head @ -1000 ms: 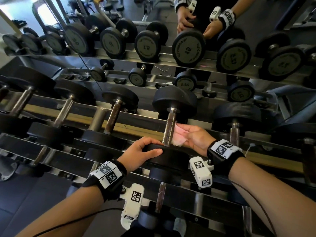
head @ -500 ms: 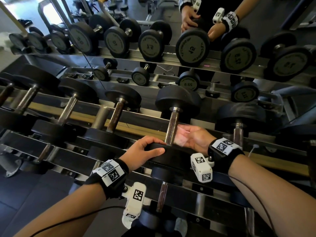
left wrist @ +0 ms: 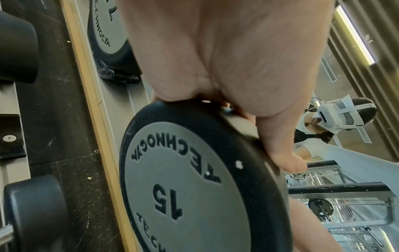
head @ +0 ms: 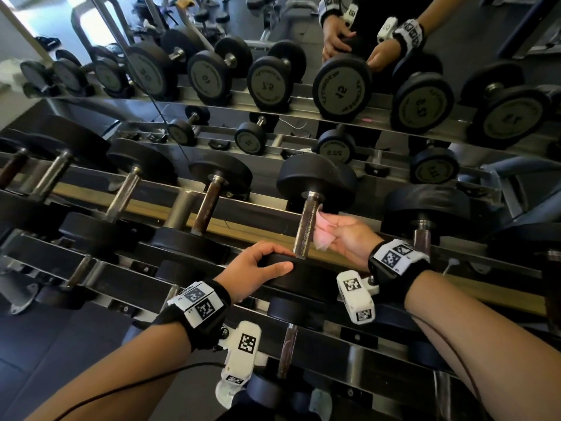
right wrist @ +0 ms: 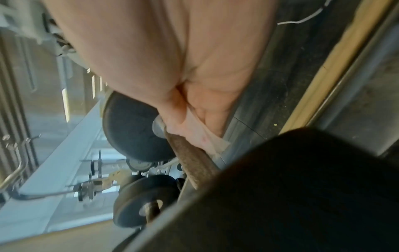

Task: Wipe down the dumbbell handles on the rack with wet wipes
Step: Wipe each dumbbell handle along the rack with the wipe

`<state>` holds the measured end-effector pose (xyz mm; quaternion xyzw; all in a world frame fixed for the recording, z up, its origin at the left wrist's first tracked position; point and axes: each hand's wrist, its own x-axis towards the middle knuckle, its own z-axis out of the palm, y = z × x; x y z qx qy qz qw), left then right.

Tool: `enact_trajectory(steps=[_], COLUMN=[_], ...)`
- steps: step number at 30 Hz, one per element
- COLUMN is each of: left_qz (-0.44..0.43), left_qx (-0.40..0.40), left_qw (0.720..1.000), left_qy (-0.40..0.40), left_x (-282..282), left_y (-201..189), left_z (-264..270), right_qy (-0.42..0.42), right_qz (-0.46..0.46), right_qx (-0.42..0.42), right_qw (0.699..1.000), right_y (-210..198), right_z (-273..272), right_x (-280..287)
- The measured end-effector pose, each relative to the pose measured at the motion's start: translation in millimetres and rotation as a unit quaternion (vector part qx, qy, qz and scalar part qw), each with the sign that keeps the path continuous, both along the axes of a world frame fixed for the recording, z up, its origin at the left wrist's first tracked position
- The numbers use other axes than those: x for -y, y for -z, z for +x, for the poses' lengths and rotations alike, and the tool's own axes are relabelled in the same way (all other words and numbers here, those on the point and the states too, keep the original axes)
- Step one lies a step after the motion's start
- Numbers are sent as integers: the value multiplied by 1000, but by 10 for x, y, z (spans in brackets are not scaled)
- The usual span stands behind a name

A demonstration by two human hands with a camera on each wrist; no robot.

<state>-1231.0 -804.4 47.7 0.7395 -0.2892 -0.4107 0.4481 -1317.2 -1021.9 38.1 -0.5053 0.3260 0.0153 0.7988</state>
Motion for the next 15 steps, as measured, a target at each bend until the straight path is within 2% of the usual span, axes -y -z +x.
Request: enact_trajectory(steps=[5, 7, 11, 15], left_qz=[-1, -2, -4, -1], left_qx=[-6, -16, -21, -13], left_qw=[1000, 1000, 1000, 1000], left_qy=[-12, -18, -22, -19], left_x=[1, 2, 12, 10], left_y=[-13, -12, 1, 35], left_z=[-18, -26, -21, 3], right_qy=[-99, -77, 56, 27], right_qz=[-3, -38, -71, -75], right_qx=[-17, -16, 29, 17], right_qw=[995, 996, 995, 997], right_y=[-77, -150, -120, 110], right_z=[-158, -112, 97, 238], right_x=[-6, 67, 165, 13])
